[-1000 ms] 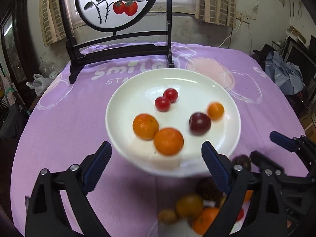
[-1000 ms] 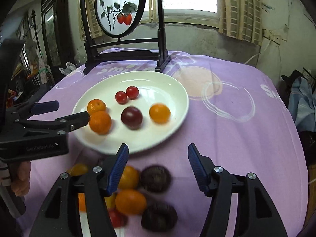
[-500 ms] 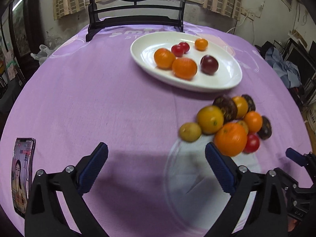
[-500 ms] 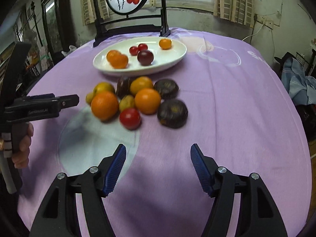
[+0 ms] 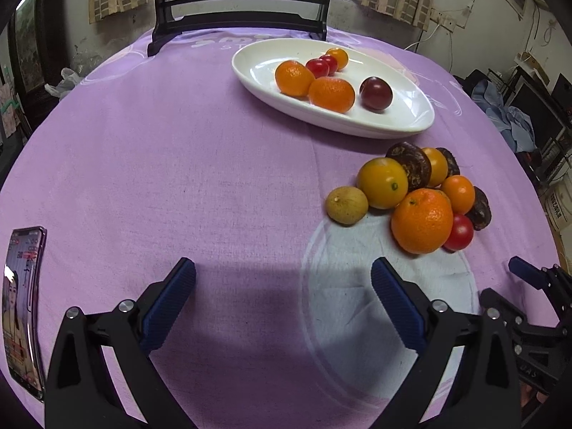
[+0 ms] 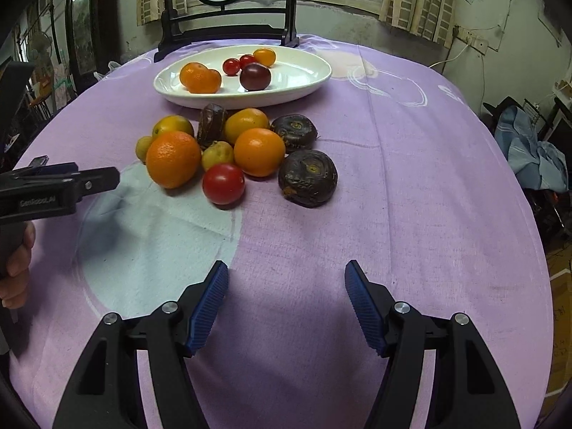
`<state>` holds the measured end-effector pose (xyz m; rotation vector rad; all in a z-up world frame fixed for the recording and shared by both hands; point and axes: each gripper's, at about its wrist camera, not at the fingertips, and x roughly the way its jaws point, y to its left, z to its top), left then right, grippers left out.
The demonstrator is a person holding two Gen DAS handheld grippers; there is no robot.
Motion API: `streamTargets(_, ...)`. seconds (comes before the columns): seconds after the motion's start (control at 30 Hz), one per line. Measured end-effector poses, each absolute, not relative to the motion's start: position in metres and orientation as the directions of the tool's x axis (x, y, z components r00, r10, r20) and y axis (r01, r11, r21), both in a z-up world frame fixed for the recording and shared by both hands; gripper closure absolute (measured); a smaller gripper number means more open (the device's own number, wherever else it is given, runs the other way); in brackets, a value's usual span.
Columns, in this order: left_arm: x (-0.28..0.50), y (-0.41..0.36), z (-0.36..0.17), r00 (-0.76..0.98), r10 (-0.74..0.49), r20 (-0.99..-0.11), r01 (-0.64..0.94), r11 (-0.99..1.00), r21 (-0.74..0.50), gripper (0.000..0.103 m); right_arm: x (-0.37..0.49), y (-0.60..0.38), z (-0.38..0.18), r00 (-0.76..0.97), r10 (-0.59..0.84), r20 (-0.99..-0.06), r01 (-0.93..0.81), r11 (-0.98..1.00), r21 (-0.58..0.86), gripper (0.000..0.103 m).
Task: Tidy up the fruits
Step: 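Grasp a dark purple fruit with the right tool while the left tool grasps a yellow-green fruit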
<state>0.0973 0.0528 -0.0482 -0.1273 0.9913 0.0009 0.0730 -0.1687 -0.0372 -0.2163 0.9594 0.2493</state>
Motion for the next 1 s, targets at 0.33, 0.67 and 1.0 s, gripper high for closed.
streamTargets(0.33,0.1,0.053,-0.049,0.541,-0.053,-0.84,-0.074,0.991,-0.111,0.006,0.114,-0.171,-0.043,0.533,0.141,-0.834,-0.282,0.959,-0.018,0.034)
streamTargets(0.67,0.1,0.045,-0.049,0.542,-0.07,-0.837,-0.034,0.994,-0.105,0.006,0.148,-0.165,-0.044,0.54,0.167,-0.825,-0.278,0.96,0.012,0.059)
streamTargets(1.0,0.098,0.034,-0.051,0.54,-0.053,-0.84,0.002,0.998,-0.062,0.007,0.116,-0.171,-0.037,0.55,0.231,-0.803,-0.29,0.954,0.076,0.059)
